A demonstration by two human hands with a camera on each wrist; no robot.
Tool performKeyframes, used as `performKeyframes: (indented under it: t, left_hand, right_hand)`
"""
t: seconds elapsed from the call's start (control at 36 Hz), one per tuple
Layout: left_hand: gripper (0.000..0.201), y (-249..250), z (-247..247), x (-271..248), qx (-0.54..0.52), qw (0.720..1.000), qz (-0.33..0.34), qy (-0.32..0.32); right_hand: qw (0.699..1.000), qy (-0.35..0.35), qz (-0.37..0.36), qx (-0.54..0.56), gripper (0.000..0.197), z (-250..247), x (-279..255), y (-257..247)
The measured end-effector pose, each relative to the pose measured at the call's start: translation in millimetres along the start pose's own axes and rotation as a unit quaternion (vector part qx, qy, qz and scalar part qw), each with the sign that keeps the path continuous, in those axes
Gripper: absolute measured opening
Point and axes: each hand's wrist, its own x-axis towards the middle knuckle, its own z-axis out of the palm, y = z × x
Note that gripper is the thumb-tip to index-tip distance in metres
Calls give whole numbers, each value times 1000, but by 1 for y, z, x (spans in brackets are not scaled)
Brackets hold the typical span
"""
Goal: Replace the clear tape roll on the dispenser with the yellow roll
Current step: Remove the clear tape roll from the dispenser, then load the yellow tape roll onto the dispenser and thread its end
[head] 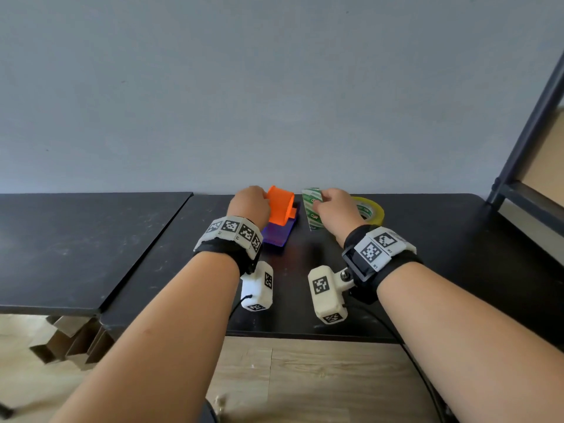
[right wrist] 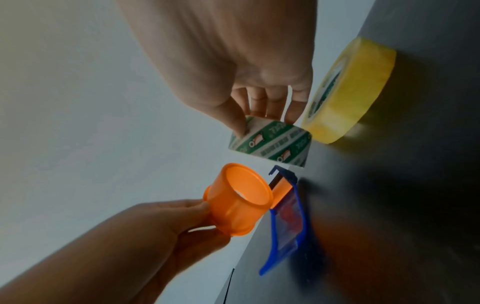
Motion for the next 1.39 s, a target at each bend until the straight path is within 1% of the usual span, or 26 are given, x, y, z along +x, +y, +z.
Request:
performKeyframes:
  t: [0.08,0.14,0.19,0.28,0.31,0.36,0.42,0.5,0.53,0.58,0.61,0.67,0.72,0.81,0.83,0.89,0.94,1.06,1.11,1.17,1.25,1.39]
  left_hand:
    - [29,2,1,-2,46,999,18,17]
    - [30,5,0,-3,77,996,28,19]
    - [33,9,-3,-5,116,993,25,-6]
    - [36,14,-8,-9,190,980,20,-59]
    - [32,16,-8,-11,208,975,17,-74]
    - [14,18,-5,-13,216,972,6,-94]
    - [27,21,-3,-16,211,971,-17,-111]
    - [38,18,4,-12,190,974,-29,-122]
    - [35,18,4,-12,198,973,-18,-120]
    - [17,15,8,-13,202,972,13,-117]
    - [14,14,9,-13,210,971,28,-114]
    - [14,11,14,-8,219,970,62,-88]
    - [4,14,16,-4,234,966,66,-88]
    - [27,22,22,1,229,965,97,-81]
    - [31,27,23,1,224,966,104,-78]
    - [31,37,27,0,205,969,119,-68]
    - [31,46,34,-1,181,974,118,-68]
    - [33,65,50,-4,165,974,138,-68]
    - [34,72,59,-4,156,974,149,-64]
    - [33,79,69,-3,150,974,152,-75]
    - [32,87,82,-1,152,972,159,-78]
    - [32,96,95,4,180,965,174,-80]
  right_hand:
    - [1000,8,0,18,27,3,0,-4]
    - [1000,10,3,28,24,4,-1,-7]
    - [1000,9,3,27,22,3,-3,-8]
    - [1000,13,-8,7,24,2,-2,-7]
    - [1000,14,-9,1,25,3,-1,-6]
    - [1000,13,-9,-6,28,3,-2,-4]
    - [1000,10,-9,-8,33,3,-2,-1]
    - [1000,6,-15,-11,39,3,-2,1]
    - [1000,7,-19,-14,39,2,-1,1]
    - [999,10,-25,-19,37,1,-1,1]
    - [999,12,-27,-24,37,0,-1,0]
    - [999,25,-27,-40,35,-3,0,1]
    - [997,43,-27,-54,38,-8,3,3]
    - [991,76,-28,-108,41,-25,1,6]
    - [986,91,-29,-134,42,-31,1,9]
    - [979,118,-32,-164,43,-44,2,14]
    - [974,135,-29,-181,44,-56,3,22]
    - [960,163,2,-226,41,-81,3,42]
    - [952,152,35,-263,38,-94,3,53]
    - [942,146,74,-291,35,-104,6,63]
    - [933,151,122,-303,33,-117,9,76]
    - [926,140,170,-306,32,-130,15,92]
